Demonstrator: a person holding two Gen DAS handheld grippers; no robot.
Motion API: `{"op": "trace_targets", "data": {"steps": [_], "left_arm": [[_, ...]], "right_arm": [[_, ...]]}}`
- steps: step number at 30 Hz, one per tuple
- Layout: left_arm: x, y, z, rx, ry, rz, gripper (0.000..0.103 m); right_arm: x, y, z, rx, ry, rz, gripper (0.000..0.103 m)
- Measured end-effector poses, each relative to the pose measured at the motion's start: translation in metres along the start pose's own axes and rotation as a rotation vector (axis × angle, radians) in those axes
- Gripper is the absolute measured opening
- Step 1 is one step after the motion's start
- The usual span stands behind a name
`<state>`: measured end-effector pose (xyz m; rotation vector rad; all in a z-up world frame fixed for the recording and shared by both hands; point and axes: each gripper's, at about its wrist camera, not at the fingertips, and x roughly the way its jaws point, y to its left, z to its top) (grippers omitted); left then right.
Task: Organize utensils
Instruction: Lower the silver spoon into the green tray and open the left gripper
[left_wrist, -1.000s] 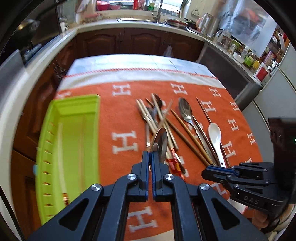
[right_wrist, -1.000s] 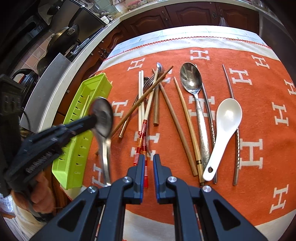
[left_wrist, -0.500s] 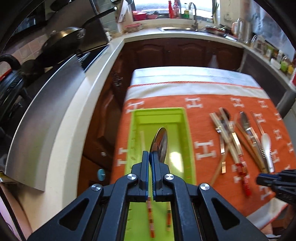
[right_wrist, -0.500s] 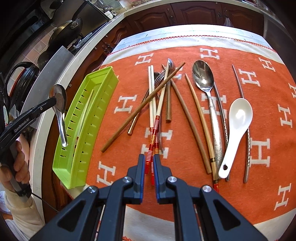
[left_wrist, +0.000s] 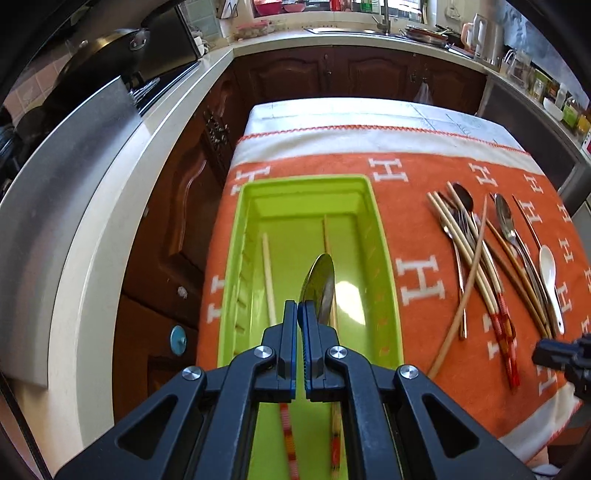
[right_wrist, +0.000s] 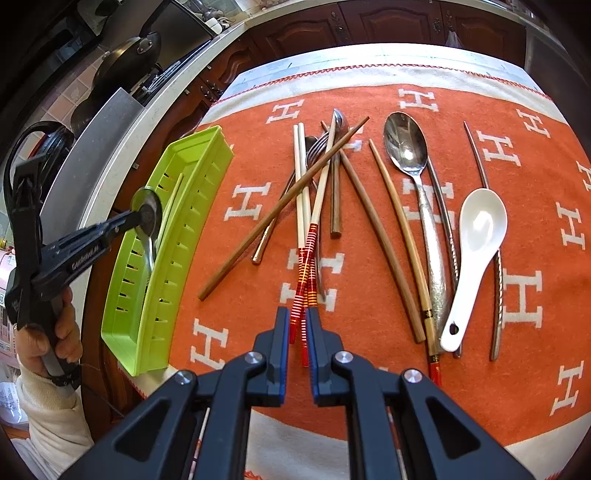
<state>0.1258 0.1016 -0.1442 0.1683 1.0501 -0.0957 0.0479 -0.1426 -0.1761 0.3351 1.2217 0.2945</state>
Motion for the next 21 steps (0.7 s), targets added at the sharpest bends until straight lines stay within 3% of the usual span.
{"op": "trace_targets", "data": {"steps": [8,12,14,17,19,21], "left_arm": [[0.033,-0.013,0.035,0.006,0.013,-0.083,0.002],[0.051,-0.01,0.042,-0.034,0.038,-0.071,0.007],[0.048,-0.008,0.042,-0.052,0.033,-0.07,0.015],[0.037,-0.008,0.038,-0.049,0.001,-0.049,0.036],[0.024,-0.012,0.035,-0.035,-0.047,-0.006,0.067],[0.01,-0.018,0.032,-0.013,-0.094,0.017,0.07]], "right_arm": [[-0.002,-0.004,-0.001,0.019,-0.009,-0.005,0.009],[-0.004,-0.008,-0.001,0.029,-0.013,-0.007,0.009],[-0.005,-0.007,-0.001,0.032,-0.015,-0.008,0.009],[-0.005,-0.009,-0.001,0.037,-0.017,-0.005,0.009],[-0.003,-0.01,0.001,0.044,-0.015,-0.004,0.009],[-0.002,-0.011,0.002,0.051,-0.014,0.001,0.009]]}}
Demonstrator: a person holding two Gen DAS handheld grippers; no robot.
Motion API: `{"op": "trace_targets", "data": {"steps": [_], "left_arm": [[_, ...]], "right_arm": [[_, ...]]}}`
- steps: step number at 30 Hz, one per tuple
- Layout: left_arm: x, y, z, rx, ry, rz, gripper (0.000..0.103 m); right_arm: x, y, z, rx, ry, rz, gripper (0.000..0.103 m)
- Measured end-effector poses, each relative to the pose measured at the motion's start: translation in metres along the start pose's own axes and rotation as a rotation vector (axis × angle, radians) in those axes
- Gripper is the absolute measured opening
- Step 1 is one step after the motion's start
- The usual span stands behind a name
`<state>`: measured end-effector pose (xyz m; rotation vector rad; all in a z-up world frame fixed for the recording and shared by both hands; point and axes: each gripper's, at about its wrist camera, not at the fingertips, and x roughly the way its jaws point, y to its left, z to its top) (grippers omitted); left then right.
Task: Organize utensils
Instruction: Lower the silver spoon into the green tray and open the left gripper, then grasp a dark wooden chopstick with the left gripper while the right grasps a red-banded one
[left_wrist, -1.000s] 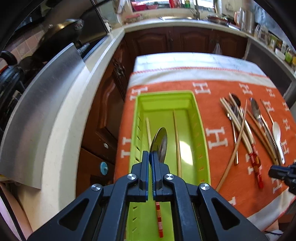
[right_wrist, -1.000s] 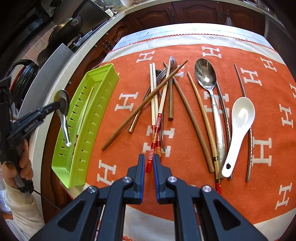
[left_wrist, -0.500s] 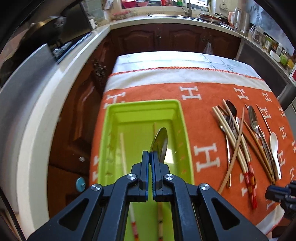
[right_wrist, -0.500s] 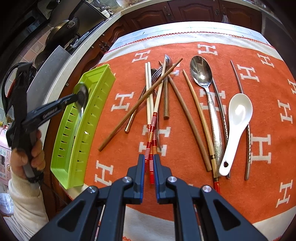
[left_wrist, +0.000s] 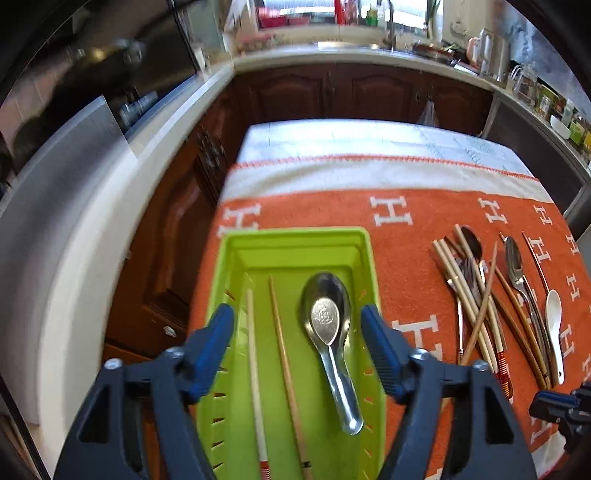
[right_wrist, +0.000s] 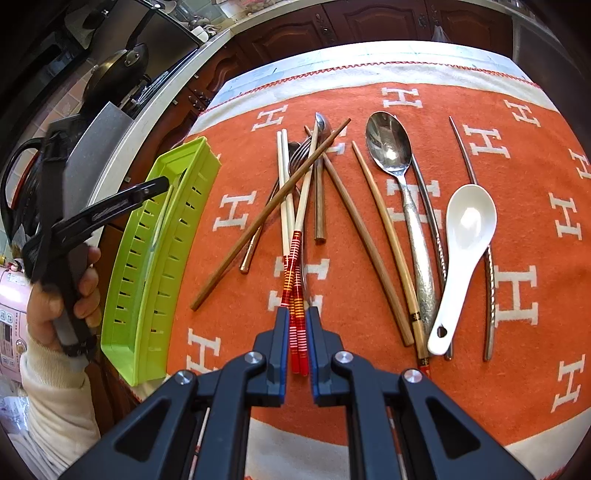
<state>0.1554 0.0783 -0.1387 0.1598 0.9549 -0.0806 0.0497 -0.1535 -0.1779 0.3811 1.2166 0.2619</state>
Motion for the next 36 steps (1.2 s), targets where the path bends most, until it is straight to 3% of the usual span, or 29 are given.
{"op": "trace_targets", "data": {"steps": [4,8,12,16,18,27,36], "left_arm": [[-0.024,-0.011,-0.001,0.018,-0.031,-0.03,0.07],[-0.043,-0.028,-0.002,0.028,-0.051,-0.115,0.07],[-0.041,-0.05,-0.009,0.057,-0.018,-0.2,0.069],[-0.023,-0.073,-0.017,0.095,0.051,-0.231,0.047],[-0.012,-0.081,-0.02,0.095,0.081,-0.257,0.042],[0.021,-0.098,-0.024,0.096,0.144,-0.283,0.029],[0.036,-0.111,-0.022,0.13,0.17,-0.281,0.024]], "right_arm": [[0.0,-0.001,0.004,0.006,-0.005,0.002,0.009],[-0.003,-0.001,0.009,0.009,-0.02,0.001,0.009],[-0.007,-0.003,0.015,0.017,-0.042,-0.004,0.009],[-0.01,-0.003,0.022,0.016,-0.065,-0.004,0.009],[-0.011,-0.002,0.025,0.011,-0.075,-0.003,0.009],[0.002,-0.01,0.032,0.025,-0.059,0.008,0.009],[0.01,-0.02,0.032,0.043,-0.044,0.024,0.009]]}}
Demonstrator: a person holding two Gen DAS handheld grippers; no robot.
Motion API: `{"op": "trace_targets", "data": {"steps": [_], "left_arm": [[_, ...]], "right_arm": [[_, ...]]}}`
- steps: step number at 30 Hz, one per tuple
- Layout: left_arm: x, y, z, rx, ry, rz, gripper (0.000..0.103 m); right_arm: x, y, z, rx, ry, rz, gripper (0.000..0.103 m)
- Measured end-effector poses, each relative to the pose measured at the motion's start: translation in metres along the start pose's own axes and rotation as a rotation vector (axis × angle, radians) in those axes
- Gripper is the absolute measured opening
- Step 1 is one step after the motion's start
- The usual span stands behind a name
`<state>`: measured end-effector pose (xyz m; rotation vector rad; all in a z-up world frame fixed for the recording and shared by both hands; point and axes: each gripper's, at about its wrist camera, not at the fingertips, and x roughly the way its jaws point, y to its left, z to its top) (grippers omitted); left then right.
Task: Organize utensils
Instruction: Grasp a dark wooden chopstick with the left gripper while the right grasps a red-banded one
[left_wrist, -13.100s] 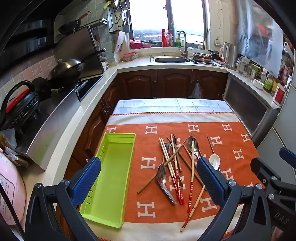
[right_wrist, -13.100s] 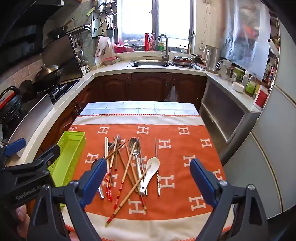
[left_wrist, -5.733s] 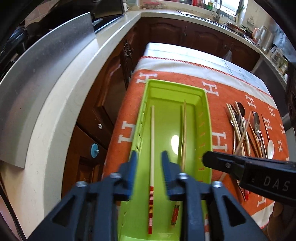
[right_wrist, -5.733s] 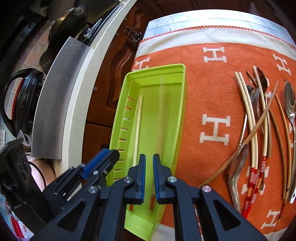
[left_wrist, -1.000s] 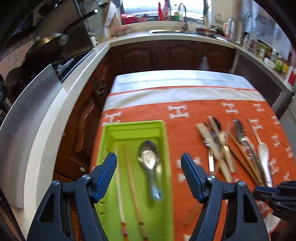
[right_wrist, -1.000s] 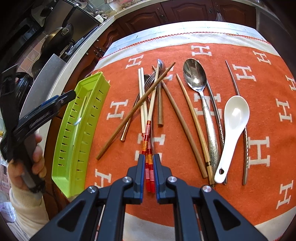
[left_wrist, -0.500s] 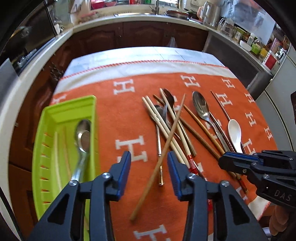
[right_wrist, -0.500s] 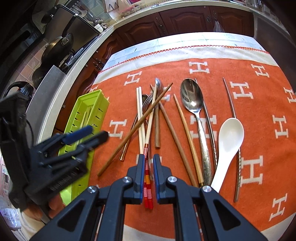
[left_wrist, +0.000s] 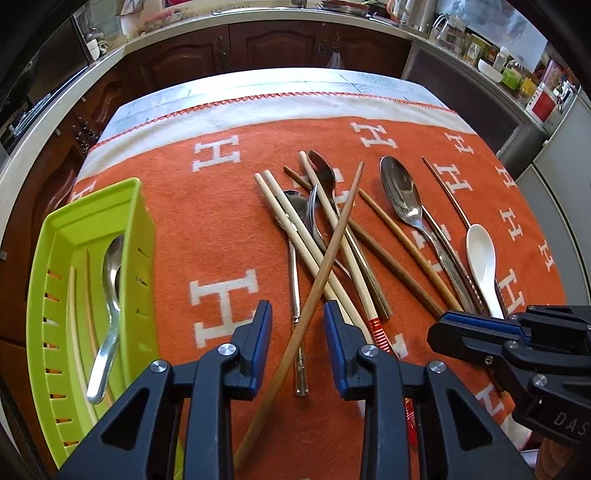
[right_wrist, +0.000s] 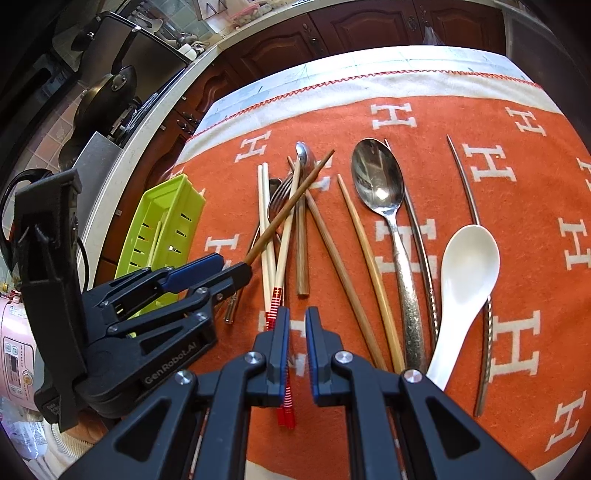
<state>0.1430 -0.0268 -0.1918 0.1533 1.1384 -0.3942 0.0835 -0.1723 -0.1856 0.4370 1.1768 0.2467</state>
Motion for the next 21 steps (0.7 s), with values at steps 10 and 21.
{"op": "trace_targets", "data": {"steps": [10,21], "left_arm": [[0.005,-0.008,0.0,0.011,0.0,-0.012,0.004],[-0.024,0.009,-0.002,-0.065,-0.041,-0.046,0.004]], "right_arm": [[0.001,-0.003,0.0,-0.002,0.003,0.013,0.009],[0.014,0.006,0.013,-0.009,0.021,0.027,0.009]]}}
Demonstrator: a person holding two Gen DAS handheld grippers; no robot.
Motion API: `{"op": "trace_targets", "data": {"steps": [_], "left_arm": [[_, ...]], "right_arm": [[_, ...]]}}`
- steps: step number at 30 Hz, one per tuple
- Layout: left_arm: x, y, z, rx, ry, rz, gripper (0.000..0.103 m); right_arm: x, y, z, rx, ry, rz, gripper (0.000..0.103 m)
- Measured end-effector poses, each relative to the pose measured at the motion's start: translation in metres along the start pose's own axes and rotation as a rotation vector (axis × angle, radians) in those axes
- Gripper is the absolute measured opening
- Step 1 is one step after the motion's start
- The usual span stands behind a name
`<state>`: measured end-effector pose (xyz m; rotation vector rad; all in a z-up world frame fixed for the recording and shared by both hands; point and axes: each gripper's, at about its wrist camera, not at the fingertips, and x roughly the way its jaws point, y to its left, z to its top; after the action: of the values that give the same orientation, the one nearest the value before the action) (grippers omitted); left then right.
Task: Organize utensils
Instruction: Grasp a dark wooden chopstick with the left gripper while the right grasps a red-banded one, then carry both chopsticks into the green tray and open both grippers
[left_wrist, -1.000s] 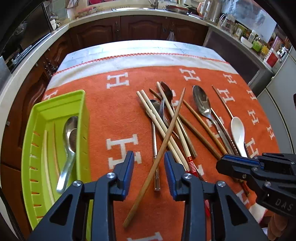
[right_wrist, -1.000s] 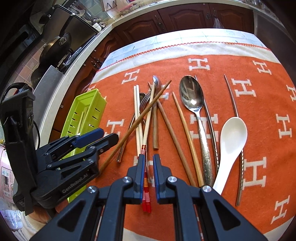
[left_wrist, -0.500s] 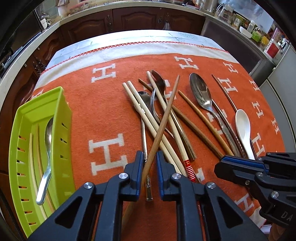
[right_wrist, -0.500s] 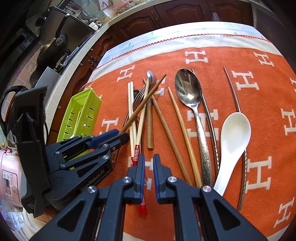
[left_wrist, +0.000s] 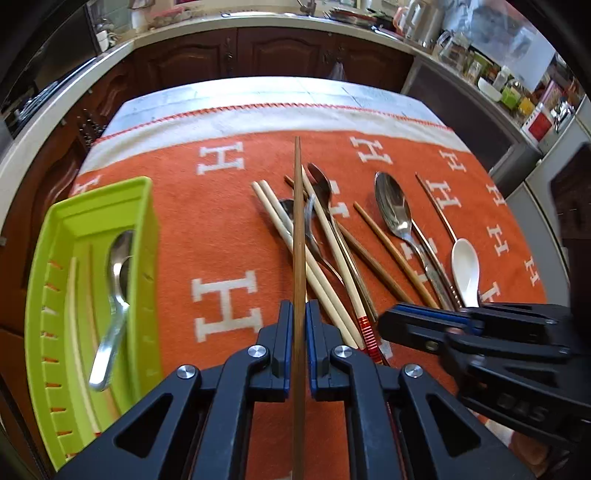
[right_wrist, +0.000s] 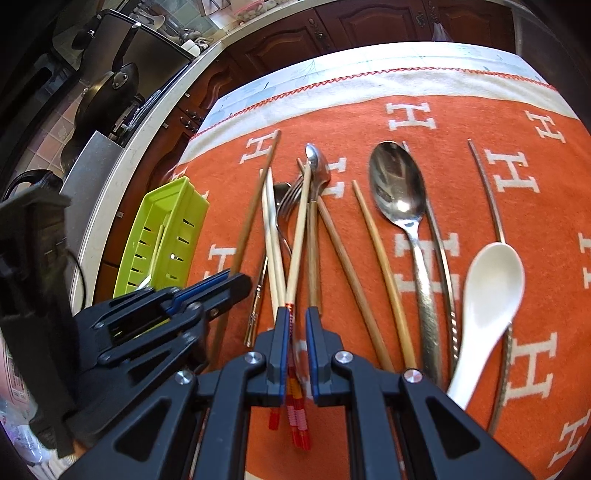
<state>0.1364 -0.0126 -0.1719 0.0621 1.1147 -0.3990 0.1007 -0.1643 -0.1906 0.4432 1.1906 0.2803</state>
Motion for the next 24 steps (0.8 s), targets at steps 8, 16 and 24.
{"op": "trace_targets", "data": {"steps": [8,16,24], "left_arm": [[-0.063,0.028,-0.001,-0.057,-0.106,0.043,0.004],[-0.092,0.072,-0.006,-0.13,-0.147,0.159,0.004],[-0.08,0.106,-0.014,-0.177,-0.103,0.222,0.004]], "right_arm": [[0.02,0.013,0.008,-0.032,0.019,-0.053,0.009],[0.032,0.018,0.018,-0.029,0.02,-0.098,0.009],[0.04,0.021,0.022,0.007,0.05,-0.119,0.006]]}}
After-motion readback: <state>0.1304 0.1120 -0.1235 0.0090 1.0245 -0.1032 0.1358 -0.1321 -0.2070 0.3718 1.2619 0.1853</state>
